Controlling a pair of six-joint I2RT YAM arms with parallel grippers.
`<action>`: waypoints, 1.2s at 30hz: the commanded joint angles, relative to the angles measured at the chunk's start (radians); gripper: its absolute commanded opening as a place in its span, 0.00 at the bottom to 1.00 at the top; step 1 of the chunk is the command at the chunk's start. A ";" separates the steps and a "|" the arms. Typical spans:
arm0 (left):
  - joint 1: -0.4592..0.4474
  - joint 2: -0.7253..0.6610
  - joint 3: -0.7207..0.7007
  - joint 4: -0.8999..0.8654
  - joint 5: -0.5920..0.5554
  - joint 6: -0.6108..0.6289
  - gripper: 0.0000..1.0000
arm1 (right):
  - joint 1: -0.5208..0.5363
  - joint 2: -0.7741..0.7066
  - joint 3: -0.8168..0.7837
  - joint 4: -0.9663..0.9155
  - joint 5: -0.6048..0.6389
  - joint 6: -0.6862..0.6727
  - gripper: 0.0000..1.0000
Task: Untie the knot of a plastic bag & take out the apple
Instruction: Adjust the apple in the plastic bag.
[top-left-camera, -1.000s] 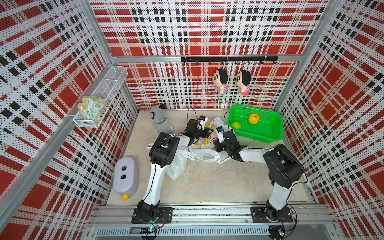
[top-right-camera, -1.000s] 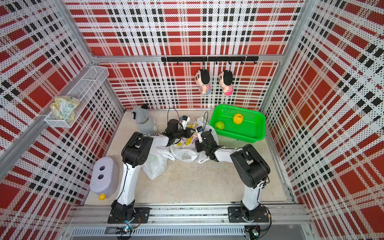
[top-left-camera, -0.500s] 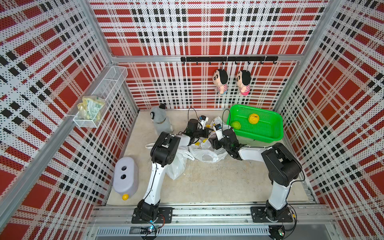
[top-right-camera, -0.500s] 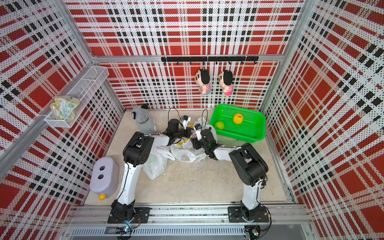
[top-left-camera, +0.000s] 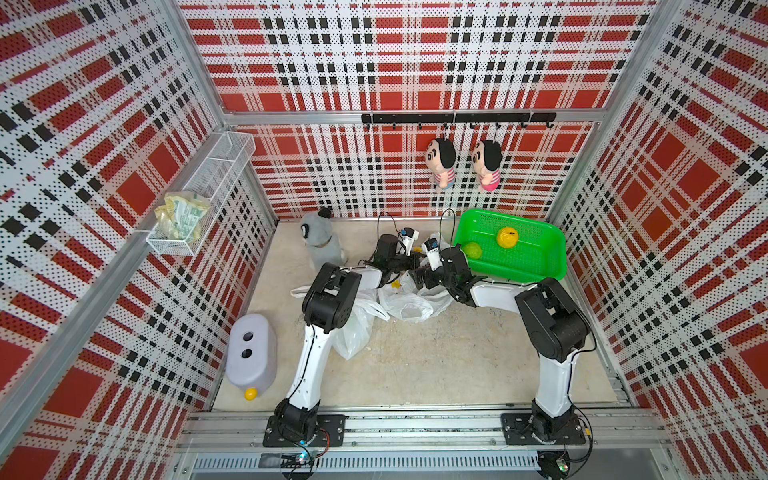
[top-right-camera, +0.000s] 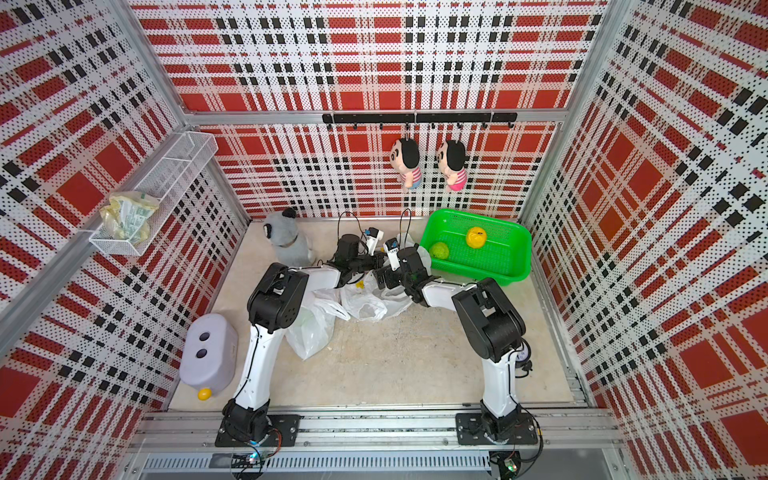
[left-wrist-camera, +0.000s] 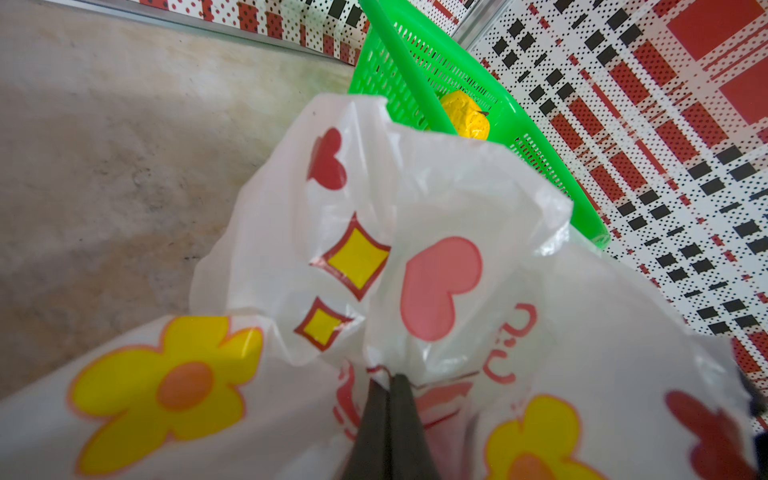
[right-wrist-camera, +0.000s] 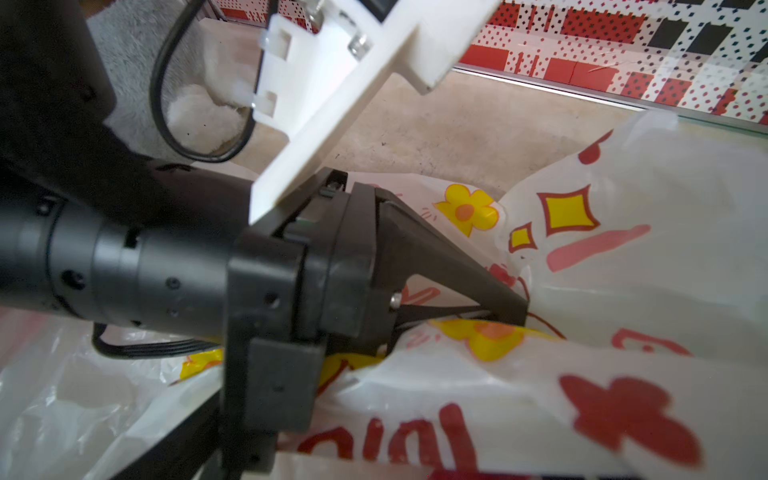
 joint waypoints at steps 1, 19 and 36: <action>-0.010 0.034 0.024 -0.048 0.046 0.019 0.00 | -0.023 0.038 0.036 -0.111 0.169 0.051 1.00; 0.017 0.026 0.033 -0.060 0.037 0.007 0.00 | -0.052 0.098 0.070 -0.069 -0.076 0.076 0.83; 0.039 -0.007 -0.028 -0.013 0.024 -0.008 0.00 | -0.054 -0.352 -0.250 -0.157 -0.020 0.001 0.84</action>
